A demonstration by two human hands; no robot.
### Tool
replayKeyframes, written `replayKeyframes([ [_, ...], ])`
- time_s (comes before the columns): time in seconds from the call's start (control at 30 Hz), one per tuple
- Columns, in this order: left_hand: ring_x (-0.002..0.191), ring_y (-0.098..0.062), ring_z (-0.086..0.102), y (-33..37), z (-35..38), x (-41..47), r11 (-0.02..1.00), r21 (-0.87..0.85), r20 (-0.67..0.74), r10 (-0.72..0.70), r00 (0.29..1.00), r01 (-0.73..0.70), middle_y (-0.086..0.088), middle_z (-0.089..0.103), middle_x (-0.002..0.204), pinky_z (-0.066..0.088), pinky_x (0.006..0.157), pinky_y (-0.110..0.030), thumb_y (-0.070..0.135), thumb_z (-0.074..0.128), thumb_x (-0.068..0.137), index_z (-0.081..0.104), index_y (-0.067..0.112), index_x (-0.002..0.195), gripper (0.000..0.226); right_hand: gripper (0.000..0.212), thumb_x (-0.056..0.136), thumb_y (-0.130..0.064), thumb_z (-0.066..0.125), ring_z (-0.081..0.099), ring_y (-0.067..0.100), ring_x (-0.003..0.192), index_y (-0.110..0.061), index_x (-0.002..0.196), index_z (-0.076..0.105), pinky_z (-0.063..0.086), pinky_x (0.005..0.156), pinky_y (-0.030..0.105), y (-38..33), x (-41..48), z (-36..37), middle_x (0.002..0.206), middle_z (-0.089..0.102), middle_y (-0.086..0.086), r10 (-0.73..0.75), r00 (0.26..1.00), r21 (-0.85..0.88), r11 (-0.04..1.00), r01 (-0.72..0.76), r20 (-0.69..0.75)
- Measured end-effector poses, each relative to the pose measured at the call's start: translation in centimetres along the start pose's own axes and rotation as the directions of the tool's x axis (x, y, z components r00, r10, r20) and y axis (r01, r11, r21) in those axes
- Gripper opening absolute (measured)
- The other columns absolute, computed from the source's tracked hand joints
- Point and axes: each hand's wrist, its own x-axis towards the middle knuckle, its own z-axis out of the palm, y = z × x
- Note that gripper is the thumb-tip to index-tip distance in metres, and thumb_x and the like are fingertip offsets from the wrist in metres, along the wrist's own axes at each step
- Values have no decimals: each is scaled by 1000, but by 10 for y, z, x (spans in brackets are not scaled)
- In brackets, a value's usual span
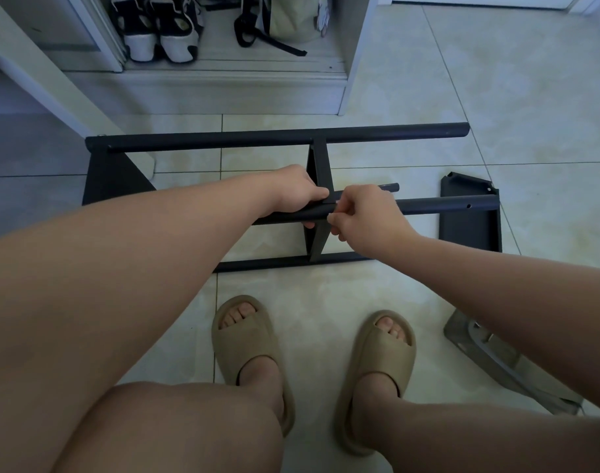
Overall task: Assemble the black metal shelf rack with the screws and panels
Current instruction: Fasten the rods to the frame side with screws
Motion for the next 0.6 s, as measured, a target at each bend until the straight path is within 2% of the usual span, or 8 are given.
replayKeyframes([
  [0.13,73,-15,59,0,0,0,1000,10,-13,-5,1000,5,-2,76,73,41,71,-32,31,46,102,72,2,104,39,21,96,-17,63,71,25,85,-17,76,57,58,72,36,-3,1,4,83,75,5,64,998,80,995,-65,11],
  [0.2,76,-16,59,-1,1,0,1000,11,-9,2,1000,-2,-1,76,74,42,75,-33,30,45,103,70,-1,107,40,19,97,-23,62,68,27,87,-18,79,57,57,74,40,-4,4,3,89,73,4,16,1000,-58,998,-15,24],
  [0.27,77,-16,61,-1,1,0,1000,-1,-8,10,1000,-10,-2,76,75,43,77,-32,32,45,103,71,1,105,40,15,99,-29,60,60,26,93,-21,86,57,49,72,36,-3,5,1,91,65,-1,-86,996,-303,949,89,25],
  [0.37,81,-16,66,-3,0,-1,1000,-23,-7,14,1000,-14,-4,77,77,46,79,-32,36,48,102,74,10,92,38,12,99,-31,58,48,28,108,-21,101,64,40,86,39,-1,7,-2,106,53,1,-250,967,-475,845,245,54],
  [0.43,91,-20,70,-3,0,-2,999,-37,1,11,1000,-11,-4,77,78,49,88,-36,38,49,101,74,13,87,37,8,98,-30,59,49,28,109,-22,97,61,38,93,40,2,8,-4,117,52,2,-266,960,-425,861,278,88],
  [0.47,94,-20,71,-4,0,-3,999,-45,3,10,1000,-10,-4,77,78,49,91,-37,39,50,101,74,13,87,37,8,97,-29,59,53,28,105,-23,92,57,41,91,40,2,8,-5,116,54,2,-250,962,-371,887,274,111],
  [0.53,93,-20,72,-5,2,-4,998,-58,9,16,1000,-15,-5,77,79,49,93,-38,40,51,100,75,14,86,38,14,95,-29,61,57,28,91,-24,85,53,45,77,36,5,9,-7,102,57,1,-215,965,-301,919,253,153],
  [0.6,88,-21,72,-6,4,-5,998,-50,12,27,1000,-26,-4,77,78,50,92,-39,39,51,100,75,12,88,38,21,94,-30,63,55,26,81,-24,80,49,39,64,34,8,9,-7,87,58,-2,-214,960,-296,919,261,180],
])
